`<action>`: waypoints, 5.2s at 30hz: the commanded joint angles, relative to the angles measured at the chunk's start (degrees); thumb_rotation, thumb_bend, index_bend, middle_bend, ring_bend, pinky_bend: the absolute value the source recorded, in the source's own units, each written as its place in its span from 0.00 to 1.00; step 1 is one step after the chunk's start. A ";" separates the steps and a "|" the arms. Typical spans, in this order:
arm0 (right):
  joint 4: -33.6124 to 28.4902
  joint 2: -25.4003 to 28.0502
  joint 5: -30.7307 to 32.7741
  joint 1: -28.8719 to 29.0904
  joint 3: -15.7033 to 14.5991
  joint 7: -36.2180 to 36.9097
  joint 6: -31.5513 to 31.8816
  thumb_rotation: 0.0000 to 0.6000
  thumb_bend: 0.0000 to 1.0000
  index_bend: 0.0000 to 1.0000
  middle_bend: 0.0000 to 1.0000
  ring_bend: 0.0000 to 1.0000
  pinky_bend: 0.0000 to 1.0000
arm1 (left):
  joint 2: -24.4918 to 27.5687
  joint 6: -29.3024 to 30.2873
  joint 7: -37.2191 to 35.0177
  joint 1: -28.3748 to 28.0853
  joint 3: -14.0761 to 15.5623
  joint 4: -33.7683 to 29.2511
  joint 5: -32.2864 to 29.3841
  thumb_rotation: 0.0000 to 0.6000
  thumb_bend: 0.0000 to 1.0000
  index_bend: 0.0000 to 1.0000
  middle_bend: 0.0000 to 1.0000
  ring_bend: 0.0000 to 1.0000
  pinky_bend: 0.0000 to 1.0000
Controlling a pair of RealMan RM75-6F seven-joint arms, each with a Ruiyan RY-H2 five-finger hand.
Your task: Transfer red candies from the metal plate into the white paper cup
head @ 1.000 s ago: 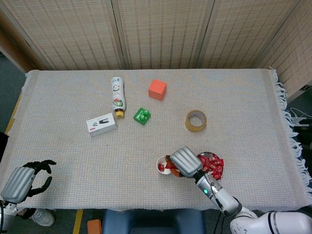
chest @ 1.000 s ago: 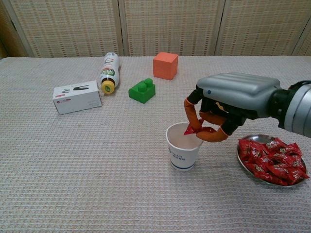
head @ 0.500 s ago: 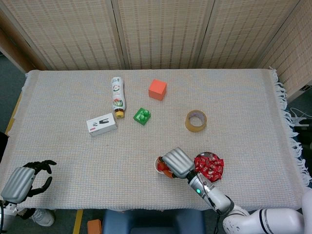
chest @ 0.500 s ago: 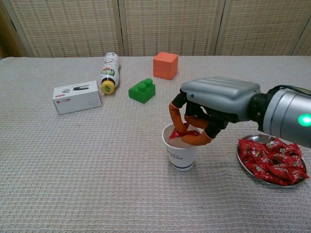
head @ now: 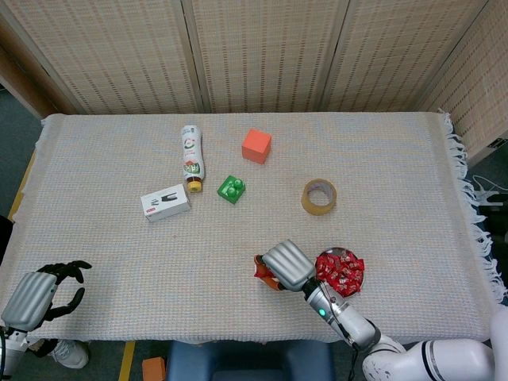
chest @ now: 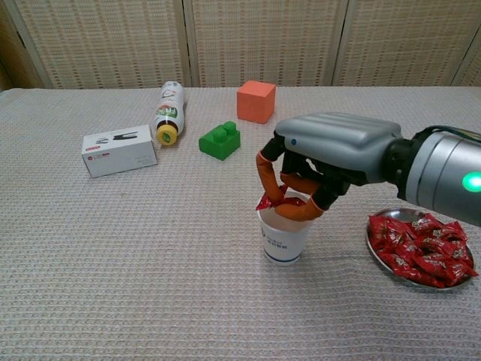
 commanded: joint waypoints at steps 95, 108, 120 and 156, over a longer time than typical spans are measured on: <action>9.65 7.73 20.23 -4.14 -7.37 -2.29 -3.16 1.00 0.17 0.42 0.88 0.78 1.00 | 0.13 0.10 -0.36 0.09 -0.07 -0.06 -0.18 1.00 0.43 0.30 0.48 0.40 0.41; 9.86 7.77 20.99 -4.12 -7.81 -2.34 -2.99 1.00 0.30 0.50 0.88 0.78 1.00 | 0.12 0.07 -0.32 0.07 -0.05 -0.04 -0.10 1.00 0.43 0.30 0.48 0.40 0.41; 8.68 8.17 21.84 -4.33 -7.85 -3.29 -1.06 1.00 0.32 0.60 0.88 0.78 1.00 | 0.09 0.10 -0.28 0.06 -0.04 0.01 -0.03 1.00 0.43 0.30 0.48 0.40 0.41; 8.69 8.91 19.86 -4.68 -8.42 -1.56 -2.46 1.00 0.32 0.58 0.88 0.78 1.00 | 0.10 -0.01 -0.39 -0.01 -0.02 -0.08 -0.09 1.00 0.43 0.30 0.48 0.40 0.41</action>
